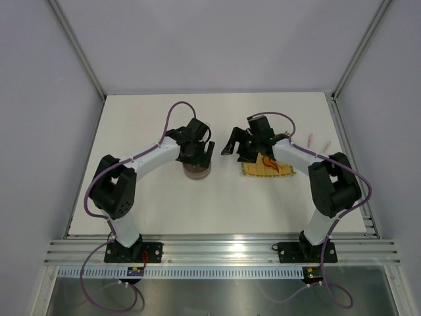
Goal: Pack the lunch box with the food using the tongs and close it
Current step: Close the box lid on the packing box, then reset both arms
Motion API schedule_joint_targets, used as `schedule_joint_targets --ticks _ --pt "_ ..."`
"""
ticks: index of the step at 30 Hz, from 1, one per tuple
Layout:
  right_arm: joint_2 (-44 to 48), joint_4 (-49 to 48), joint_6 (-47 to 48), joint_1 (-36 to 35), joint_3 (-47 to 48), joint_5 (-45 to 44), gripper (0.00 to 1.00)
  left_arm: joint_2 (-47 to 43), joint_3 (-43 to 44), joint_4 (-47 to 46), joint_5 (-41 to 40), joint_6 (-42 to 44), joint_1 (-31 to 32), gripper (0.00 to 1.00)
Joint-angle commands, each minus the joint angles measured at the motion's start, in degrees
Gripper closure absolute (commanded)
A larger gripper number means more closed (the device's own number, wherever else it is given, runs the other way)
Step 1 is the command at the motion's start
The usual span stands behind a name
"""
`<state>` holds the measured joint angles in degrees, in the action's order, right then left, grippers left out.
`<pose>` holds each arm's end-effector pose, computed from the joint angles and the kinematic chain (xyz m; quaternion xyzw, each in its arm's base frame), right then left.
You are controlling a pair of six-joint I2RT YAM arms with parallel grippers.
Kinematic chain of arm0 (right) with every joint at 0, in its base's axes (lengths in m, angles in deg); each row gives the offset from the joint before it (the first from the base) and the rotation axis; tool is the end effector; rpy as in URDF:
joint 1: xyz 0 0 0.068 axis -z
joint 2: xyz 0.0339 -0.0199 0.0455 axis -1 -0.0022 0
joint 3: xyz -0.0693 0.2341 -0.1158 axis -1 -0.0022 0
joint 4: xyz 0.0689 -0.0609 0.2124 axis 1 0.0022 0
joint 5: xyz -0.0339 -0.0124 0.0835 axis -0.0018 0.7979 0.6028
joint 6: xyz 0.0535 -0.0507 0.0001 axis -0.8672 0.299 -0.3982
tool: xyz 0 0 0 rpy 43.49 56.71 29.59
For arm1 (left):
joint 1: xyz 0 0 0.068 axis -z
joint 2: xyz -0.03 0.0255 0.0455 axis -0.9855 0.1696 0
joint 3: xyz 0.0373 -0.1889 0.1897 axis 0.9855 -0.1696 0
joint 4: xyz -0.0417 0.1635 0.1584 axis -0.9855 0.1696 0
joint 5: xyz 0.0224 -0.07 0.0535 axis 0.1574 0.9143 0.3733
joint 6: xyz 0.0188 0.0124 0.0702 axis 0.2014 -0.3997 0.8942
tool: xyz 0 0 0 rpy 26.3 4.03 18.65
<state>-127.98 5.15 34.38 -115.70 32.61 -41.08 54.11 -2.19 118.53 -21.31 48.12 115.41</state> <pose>0.3224 0.1782 0.1911 0.0451 0.9204 0.3207 0.2192 0.2874 -0.1949 0.2097 0.1380 0.9611 -0.0590 0.2317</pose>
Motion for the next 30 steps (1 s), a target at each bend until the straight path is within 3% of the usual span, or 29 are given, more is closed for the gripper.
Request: schedule_joint_targets --ticks 1,3,11,21,26,30 --pt "8.75 7.31 6.85 1.39 2.12 -13.07 0.08 -2.37 -1.09 4.64 1.03 0.71 -0.11 0.08" --pt "13.58 8.28 7.91 2.44 0.89 -18.26 0.00 -4.73 -0.39 5.26 1.30 0.36 -0.02 0.01" --pt "25.81 17.24 13.53 2.80 0.53 -40.15 0.01 -15.03 1.90 7.72 -1.07 -0.78 -0.81 0.01" --pt "34.95 25.67 13.10 2.88 -1.58 -46.49 0.01 -28.21 -1.17 7.20 3.05 -3.33 -8.89 0.01" --pt "38.03 29.72 12.40 2.88 -1.14 -47.02 0.01 -32.78 -3.81 7.54 -4.84 -3.95 -11.09 0.01" --pt "39.61 30.35 11.43 2.80 -1.40 -48.25 0.00 -34.28 -4.08 8.77 -5.56 -4.48 -12.68 0.01"
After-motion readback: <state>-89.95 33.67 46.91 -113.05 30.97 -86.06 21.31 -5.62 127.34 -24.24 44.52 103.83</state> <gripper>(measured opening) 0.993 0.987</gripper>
